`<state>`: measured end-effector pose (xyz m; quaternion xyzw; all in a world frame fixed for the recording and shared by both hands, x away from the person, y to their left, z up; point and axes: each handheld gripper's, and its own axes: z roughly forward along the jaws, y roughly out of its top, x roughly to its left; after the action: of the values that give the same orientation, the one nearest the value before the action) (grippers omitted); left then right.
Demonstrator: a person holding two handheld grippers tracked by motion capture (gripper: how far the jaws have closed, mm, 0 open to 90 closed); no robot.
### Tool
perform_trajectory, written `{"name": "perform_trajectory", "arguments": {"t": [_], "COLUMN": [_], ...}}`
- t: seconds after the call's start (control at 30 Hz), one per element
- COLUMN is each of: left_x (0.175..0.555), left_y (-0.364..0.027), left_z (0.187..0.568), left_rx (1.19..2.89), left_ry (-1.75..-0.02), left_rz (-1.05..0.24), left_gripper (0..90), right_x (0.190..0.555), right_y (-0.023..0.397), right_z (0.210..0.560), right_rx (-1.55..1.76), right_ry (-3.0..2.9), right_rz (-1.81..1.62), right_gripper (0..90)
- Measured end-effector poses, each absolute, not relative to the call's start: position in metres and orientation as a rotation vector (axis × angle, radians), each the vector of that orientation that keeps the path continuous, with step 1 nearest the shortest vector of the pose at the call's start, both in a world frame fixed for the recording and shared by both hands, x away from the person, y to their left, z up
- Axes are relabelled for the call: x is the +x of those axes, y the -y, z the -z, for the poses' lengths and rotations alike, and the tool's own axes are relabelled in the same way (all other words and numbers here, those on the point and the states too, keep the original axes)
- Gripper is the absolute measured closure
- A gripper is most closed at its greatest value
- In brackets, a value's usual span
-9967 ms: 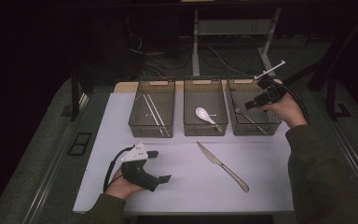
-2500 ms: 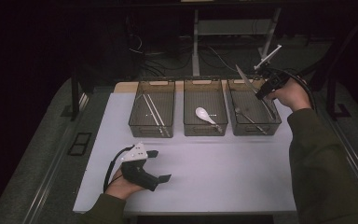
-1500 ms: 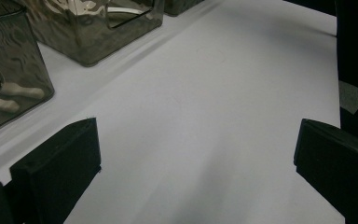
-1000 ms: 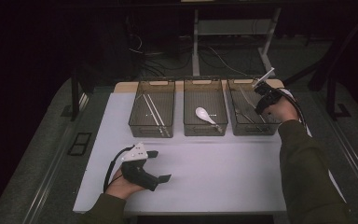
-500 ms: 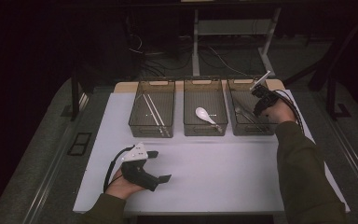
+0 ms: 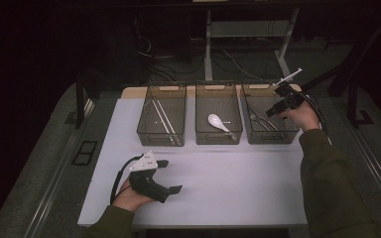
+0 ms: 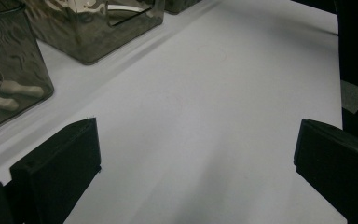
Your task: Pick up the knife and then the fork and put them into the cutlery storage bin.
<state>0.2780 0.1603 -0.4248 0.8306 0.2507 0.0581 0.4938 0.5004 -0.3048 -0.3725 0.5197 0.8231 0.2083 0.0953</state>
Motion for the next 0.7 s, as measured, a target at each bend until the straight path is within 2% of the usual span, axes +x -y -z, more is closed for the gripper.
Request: {"name": "perform_trajectory", "arguments": {"t": [0.2, 0.7], "left_x": [0.278, 0.279], "left_y": [-0.159, -0.159], "left_z": [0.424, 0.425], "left_rx": [2.015, 2.020], "left_ry": [-0.609, -0.609], "left_rz": [-0.144, -0.145], "left_gripper": [0.0, 0.0], "right_x": [0.490, 0.459], "right_y": [0.308, 0.311], "right_z": [0.367, 0.364], "right_rx": [1.519, 1.417], "right_ry": [-2.397, -2.381], "right_rz": [-0.716, -0.920], "right_gripper": [37.6, 32.0]}}
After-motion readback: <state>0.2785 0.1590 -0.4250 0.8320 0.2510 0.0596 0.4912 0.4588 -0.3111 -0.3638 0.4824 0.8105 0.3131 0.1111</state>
